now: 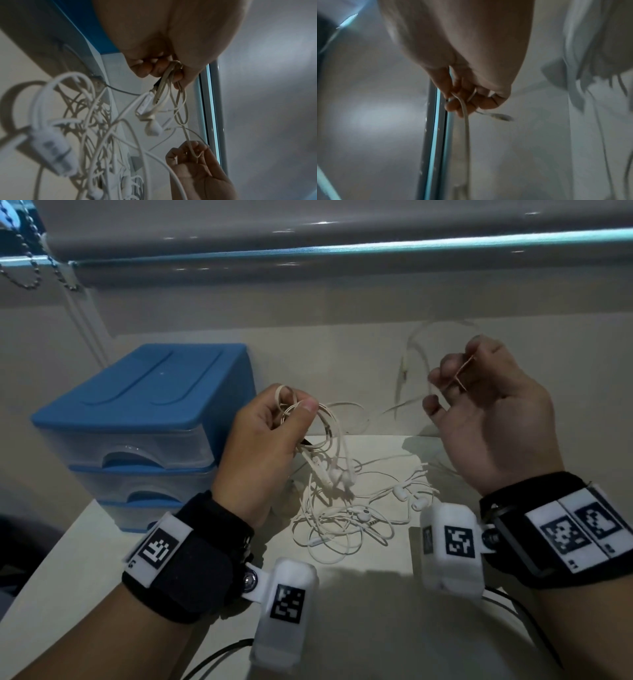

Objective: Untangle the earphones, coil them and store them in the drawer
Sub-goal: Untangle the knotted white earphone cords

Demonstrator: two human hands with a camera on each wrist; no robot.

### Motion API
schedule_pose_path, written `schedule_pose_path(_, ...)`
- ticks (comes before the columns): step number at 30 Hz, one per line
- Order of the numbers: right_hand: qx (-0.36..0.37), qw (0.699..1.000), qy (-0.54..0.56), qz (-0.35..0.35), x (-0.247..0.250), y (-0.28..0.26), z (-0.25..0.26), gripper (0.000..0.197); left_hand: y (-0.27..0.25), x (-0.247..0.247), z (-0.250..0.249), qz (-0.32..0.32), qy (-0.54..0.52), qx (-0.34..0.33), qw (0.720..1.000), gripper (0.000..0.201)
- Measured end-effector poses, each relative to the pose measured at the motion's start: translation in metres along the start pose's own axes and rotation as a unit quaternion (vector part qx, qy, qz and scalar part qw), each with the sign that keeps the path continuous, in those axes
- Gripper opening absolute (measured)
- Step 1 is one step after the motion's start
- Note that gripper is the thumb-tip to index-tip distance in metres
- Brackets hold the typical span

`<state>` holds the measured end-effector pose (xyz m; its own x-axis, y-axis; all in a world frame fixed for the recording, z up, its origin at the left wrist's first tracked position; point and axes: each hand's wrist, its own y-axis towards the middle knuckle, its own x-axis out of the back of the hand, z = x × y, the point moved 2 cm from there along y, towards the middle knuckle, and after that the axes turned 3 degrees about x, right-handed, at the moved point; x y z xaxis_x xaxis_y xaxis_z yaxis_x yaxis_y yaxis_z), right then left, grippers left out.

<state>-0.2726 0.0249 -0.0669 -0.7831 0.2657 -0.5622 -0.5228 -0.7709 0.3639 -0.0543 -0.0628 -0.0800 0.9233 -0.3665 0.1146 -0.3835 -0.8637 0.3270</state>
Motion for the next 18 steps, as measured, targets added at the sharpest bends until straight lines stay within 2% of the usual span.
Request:
schedule_pose_path(3, 0.003, 0.990, -0.144, 0.003, -0.003, 0.000, -0.006, 0.018, 0.000, -0.002, -0.001, 0.006, -0.017, 0.005, 1.000, 0.013)
schedule_pose_path(8, -0.016, 0.939, -0.342, 0.021, -0.006, -0.005, -0.016, 0.015, -0.001, -0.002, -0.002, 0.016, -0.036, 0.015, 0.999, 0.012)
schedule_pose_path(11, -0.010, 0.930, -0.368, -0.015, -0.004, -0.004, -0.015, 0.005, -0.002, -0.002, -0.003, 0.024, -0.034, 0.017, 0.999, 0.011)
schedule_pose_path(13, 0.008, 0.931, -0.364, -0.016, -0.003, -0.003, -0.014, 0.009, -0.002, -0.003, -0.002, 0.032, -0.041, 0.021, 0.998, 0.009)
schedule_pose_path(18, 0.081, 0.936, -0.321, 0.118, -0.014, -0.009, -0.011, 0.004, -0.003, -0.005, -0.003, 0.039, -0.066, 0.033, 0.996, 0.005)
